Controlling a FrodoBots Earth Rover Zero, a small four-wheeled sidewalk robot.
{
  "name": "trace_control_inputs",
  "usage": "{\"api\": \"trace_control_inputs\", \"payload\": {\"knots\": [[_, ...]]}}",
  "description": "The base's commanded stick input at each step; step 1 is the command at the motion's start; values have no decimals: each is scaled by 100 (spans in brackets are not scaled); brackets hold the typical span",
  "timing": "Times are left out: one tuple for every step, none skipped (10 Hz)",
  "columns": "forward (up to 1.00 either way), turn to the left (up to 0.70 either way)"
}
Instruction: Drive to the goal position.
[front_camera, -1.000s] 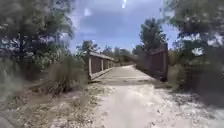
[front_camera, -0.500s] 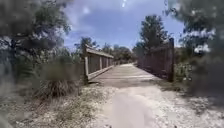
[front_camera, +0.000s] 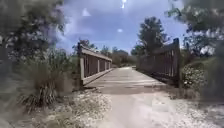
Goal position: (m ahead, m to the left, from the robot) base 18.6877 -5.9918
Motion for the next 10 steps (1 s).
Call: {"api": "trace_control_inputs", "payload": {"knots": [[68, 0], [68, -27], [68, -12], [68, 0], [68, 0], [68, 0], [68, 0], [68, 0], [67, 0], [68, 0]]}}
